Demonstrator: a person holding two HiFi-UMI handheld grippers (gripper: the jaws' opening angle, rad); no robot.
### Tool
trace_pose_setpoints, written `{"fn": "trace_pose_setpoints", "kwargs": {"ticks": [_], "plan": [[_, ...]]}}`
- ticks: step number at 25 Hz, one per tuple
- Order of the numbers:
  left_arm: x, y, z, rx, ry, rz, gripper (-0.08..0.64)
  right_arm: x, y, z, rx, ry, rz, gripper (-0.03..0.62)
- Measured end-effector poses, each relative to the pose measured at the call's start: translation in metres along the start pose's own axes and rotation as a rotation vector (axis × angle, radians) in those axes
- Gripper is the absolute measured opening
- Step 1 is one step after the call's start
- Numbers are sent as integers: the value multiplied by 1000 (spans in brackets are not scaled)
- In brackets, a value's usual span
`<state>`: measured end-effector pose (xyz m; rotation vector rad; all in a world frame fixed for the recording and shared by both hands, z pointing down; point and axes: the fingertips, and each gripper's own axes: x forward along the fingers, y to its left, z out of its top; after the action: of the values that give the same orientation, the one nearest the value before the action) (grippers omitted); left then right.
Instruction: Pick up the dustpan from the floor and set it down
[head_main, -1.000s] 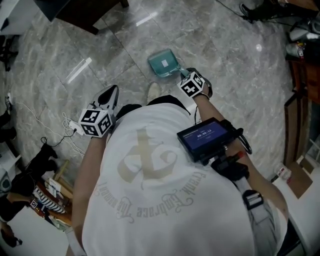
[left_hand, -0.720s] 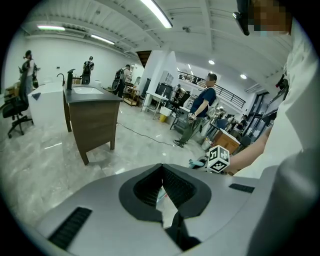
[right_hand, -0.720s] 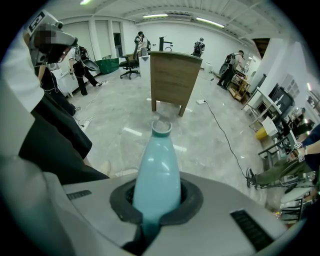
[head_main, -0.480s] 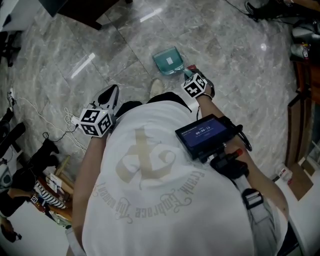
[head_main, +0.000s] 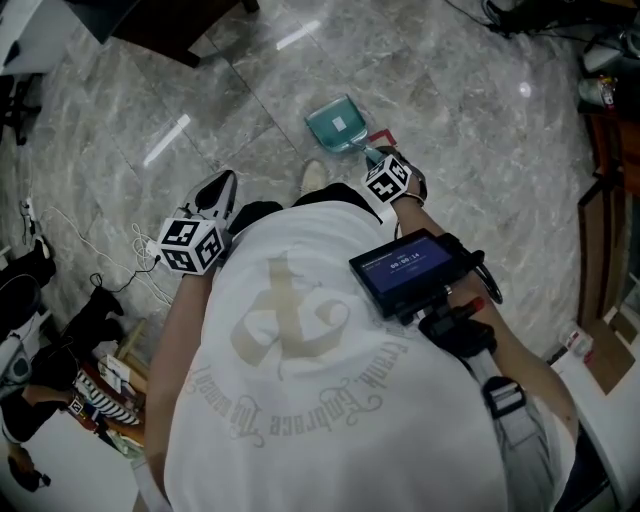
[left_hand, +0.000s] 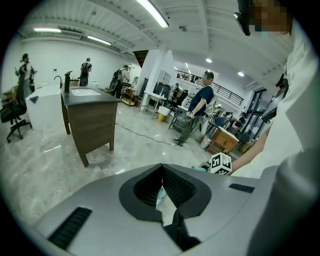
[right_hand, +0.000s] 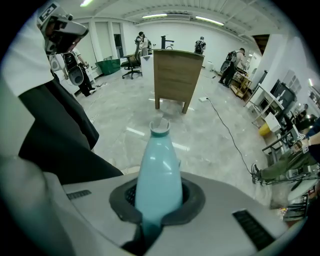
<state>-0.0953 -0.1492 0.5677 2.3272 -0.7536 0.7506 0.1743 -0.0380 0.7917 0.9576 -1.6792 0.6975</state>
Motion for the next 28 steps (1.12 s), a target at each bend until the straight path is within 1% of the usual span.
{"fn": "trace_pose_setpoints", "kwargs": {"ticks": [4,5,7,10,14,17,19,22,25,28], "plan": [[4,1,2,8,6,-14,12,1,2,2,28,-13,28,25],[5,2,1,5,7,-17,11,1,3,2,34,-11,34,39],[7,4,2,-4,7,-24,12,1,4,2,44,-6,40,123],[16,5,7,4,6,-47,11,-2,-2,-2,63,-1,23,140],[31,5,20,24,19,-97,12,-10,-17,-6,112,10,1,168],[27,2,22,53,27,-141,11,-24,-11,-12,146,10,-7,196],[17,0,19,76,13,-163,12,-36,-1,-20,163,5,-26,211],[1,3,15,92,-14,-185,12,-54,7,-27,208,-9,-85,215],[-5,13,9,70,-17,-192,12,-75,4,-25,271,-36,-147,216],[-9,19,3,60,-9,-202,12,-92,4,-20,287,-54,-188,216]]}}
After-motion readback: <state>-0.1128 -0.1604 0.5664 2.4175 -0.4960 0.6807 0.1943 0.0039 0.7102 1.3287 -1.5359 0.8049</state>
